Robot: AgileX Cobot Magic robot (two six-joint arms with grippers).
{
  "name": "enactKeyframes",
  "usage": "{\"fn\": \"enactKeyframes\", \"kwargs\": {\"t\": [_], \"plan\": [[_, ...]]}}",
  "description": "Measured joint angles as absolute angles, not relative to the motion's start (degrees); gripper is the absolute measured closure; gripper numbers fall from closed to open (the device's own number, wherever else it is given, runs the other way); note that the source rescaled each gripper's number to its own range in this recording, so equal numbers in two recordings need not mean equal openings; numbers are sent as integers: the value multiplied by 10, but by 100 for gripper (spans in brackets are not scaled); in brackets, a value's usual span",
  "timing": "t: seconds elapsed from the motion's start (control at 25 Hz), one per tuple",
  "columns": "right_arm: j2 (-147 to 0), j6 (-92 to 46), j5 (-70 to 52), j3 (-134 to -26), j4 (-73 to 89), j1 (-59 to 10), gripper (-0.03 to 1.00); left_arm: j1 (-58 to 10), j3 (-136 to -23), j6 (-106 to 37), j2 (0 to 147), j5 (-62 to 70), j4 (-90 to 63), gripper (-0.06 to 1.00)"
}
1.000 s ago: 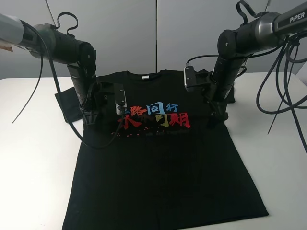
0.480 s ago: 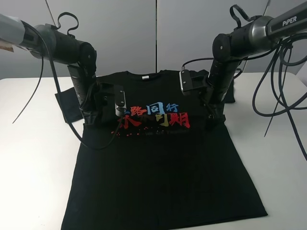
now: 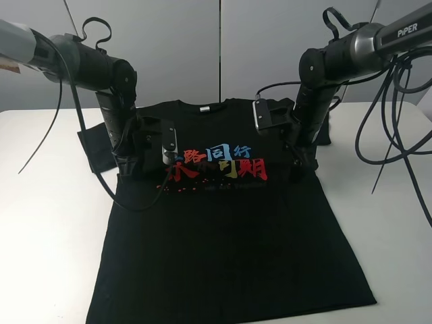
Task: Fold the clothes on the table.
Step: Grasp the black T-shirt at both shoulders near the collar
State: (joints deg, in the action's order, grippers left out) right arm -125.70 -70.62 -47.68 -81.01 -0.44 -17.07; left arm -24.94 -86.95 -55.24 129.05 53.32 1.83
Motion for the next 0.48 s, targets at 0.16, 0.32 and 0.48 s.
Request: {"fn": "enactKeyframes", "kwargs": {"t": [0.16,0.32,0.48], "plan": [[-1258,-706,-479,-802,-10,-171,14,-262,-869,-552,1290,534,41,94],[-1261,-705,-481,-802,-13,-171,14,-263,-869,-552,1290,534,43,94],[-1265,-699,-486,-803,-15,-171,16,-263,-869,-550,1291,534,43,94]]}}
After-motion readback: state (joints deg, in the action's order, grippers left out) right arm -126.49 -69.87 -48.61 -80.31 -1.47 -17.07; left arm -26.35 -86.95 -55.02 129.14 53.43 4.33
